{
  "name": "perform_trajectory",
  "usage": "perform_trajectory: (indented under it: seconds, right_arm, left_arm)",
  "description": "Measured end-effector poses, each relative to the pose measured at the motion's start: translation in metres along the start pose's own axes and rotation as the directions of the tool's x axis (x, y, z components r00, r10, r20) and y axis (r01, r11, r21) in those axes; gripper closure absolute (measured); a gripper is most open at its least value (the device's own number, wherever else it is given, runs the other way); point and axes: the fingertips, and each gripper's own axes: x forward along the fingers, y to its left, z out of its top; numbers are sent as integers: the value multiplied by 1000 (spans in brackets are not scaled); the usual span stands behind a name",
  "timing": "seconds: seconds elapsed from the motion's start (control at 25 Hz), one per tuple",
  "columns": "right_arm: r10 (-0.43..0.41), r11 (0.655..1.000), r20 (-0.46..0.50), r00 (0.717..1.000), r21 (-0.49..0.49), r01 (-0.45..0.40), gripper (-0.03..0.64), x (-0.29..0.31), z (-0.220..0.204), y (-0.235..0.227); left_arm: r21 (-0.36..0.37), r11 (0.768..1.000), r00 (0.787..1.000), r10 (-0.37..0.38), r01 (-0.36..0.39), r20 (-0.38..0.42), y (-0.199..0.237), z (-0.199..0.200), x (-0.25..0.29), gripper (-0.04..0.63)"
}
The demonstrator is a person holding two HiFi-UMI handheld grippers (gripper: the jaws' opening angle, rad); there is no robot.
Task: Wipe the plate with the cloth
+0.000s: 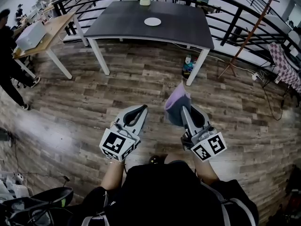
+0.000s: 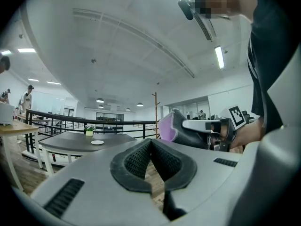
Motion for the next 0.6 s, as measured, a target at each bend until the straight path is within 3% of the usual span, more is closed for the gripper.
perform_trajectory:
  seconds: [0.28, 0.6]
  right_arm:
    - [-11, 1000, -5, 1000, -16, 11, 575, 14, -2, -17]
    - [13, 1000, -3, 1000, -13, -13, 575, 57, 8, -102]
  left_arm:
    - [-47, 999, 1000, -12, 12, 11, 17, -10, 17, 594]
    - [-39, 998, 999, 40, -39, 3, 53, -4, 88, 594]
